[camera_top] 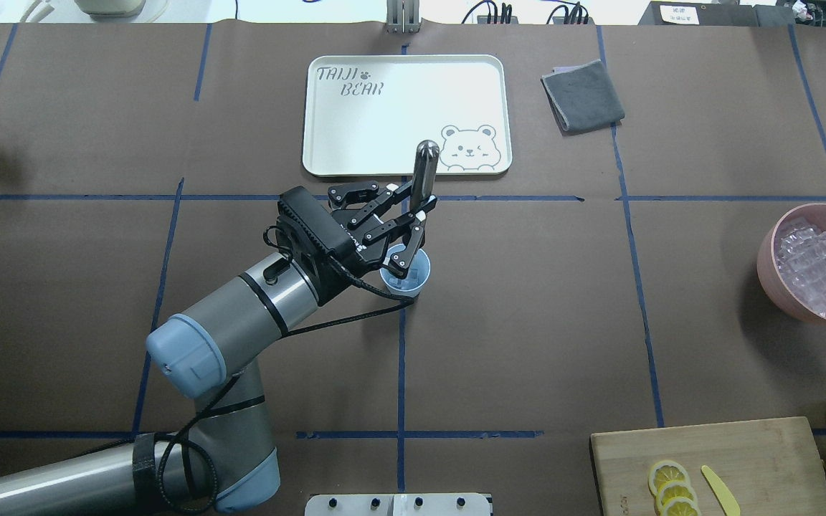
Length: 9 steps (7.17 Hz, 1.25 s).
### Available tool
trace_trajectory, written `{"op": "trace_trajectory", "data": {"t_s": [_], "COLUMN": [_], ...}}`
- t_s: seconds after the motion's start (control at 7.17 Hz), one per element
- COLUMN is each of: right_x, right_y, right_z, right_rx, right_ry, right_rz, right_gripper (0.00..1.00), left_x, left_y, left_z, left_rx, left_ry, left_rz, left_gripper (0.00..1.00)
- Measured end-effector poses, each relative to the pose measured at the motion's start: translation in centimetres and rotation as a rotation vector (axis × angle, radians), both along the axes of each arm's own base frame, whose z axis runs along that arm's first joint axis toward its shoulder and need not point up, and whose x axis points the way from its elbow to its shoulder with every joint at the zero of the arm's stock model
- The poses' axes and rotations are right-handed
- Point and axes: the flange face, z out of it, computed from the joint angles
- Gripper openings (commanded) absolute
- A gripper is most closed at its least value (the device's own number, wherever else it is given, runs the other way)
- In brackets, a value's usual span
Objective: Mash ice and strawberries in cup
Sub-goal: 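Press the muddler down into the blue cup with the left gripper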
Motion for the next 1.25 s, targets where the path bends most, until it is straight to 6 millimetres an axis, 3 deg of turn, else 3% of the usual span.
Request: {"op": "trace_trajectory", "data": {"t_s": [0.7,1.25], "right_x": [0.0,0.0], "right_y": [0.1,0.1], "right_z": [0.1,0.3], "right_rx": [-0.002,-0.005], "right_ry": [0.000,0.001], "right_rz": [0.000,0.000], "right_gripper": [1.00,1.00], "left_x": [2.1,3.7], "left_y": [1.2,1.1], "left_z": [1.9,4.0], "left_rx": [-0.008,-0.021], "left_ry": [-0.039,-0.083], "left_rz": [0.023,0.028], "left_gripper": [0.04,0.03]}}
